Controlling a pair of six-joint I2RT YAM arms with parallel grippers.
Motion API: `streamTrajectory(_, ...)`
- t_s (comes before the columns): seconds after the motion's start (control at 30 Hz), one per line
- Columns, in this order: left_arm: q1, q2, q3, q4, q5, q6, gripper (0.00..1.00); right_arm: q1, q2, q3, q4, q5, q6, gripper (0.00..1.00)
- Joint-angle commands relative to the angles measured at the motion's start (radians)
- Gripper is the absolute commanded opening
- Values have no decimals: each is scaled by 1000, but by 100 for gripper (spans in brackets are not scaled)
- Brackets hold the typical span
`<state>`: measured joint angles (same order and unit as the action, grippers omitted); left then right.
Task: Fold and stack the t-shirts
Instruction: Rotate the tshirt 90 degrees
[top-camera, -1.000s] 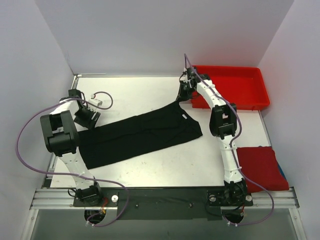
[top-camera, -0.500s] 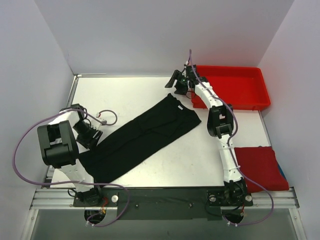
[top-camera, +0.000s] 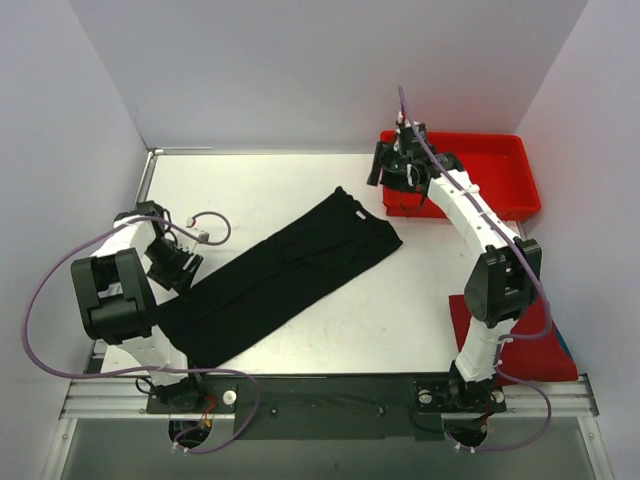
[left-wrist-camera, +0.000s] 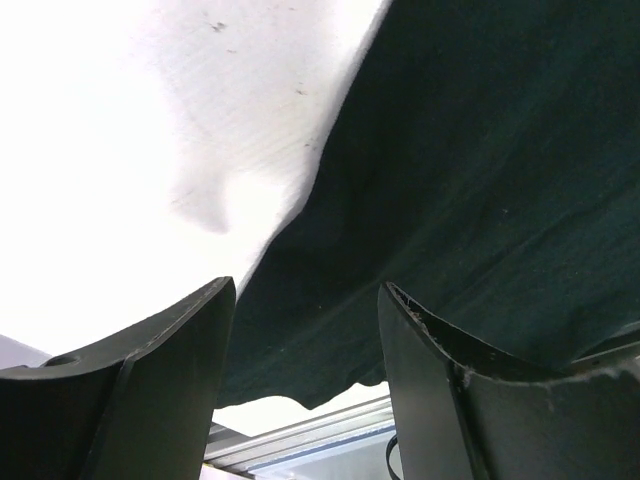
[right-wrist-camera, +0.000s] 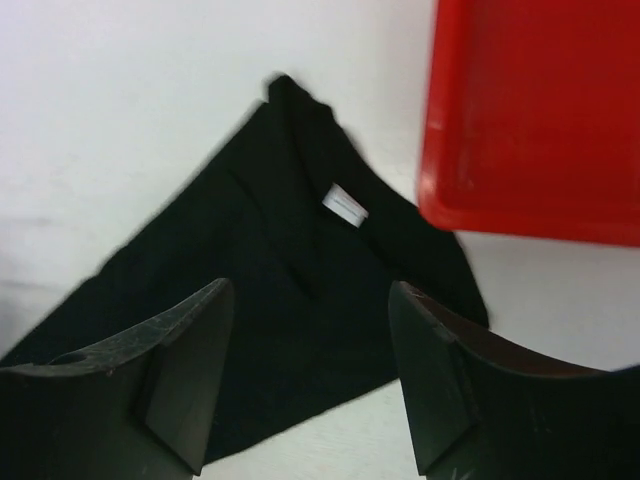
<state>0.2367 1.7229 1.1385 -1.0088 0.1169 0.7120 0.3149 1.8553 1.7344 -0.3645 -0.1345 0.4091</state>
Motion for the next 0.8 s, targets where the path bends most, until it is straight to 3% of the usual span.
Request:
streamTrajectory(0.0,1,-60,37,35,-11,-28,69,-63,50,-173,-154,160,-29,58)
streamTrajectory(0.17,1,-68,3,55,-32,-29,70,-71,134,-152,-172,112,-107,68)
streamTrajectory(0.4,1,-92,-2,49,-62,-25,70,-76,320,-15,-289,96,-105,62)
streamTrajectory(0.47,1,-97,0,47,-68,-25,70,-69,332,-25,-304,76,-102,53)
streamTrajectory(0.53,1,-97,4,44,-71,-26,70,-65,325,-38,-303,53,-96,24)
streamTrajectory(0.6,1,-92,13,42,-71,-26,70,-56,320,-30,-301,41,-116,6)
streamTrajectory(0.67,3,-88,27,42,-71,-29,70,-39,318,0,-304,65,-151,0)
streamTrajectory(0.77,1,-72,52,45,-68,-40,70,12,326,69,-306,96,-211,0)
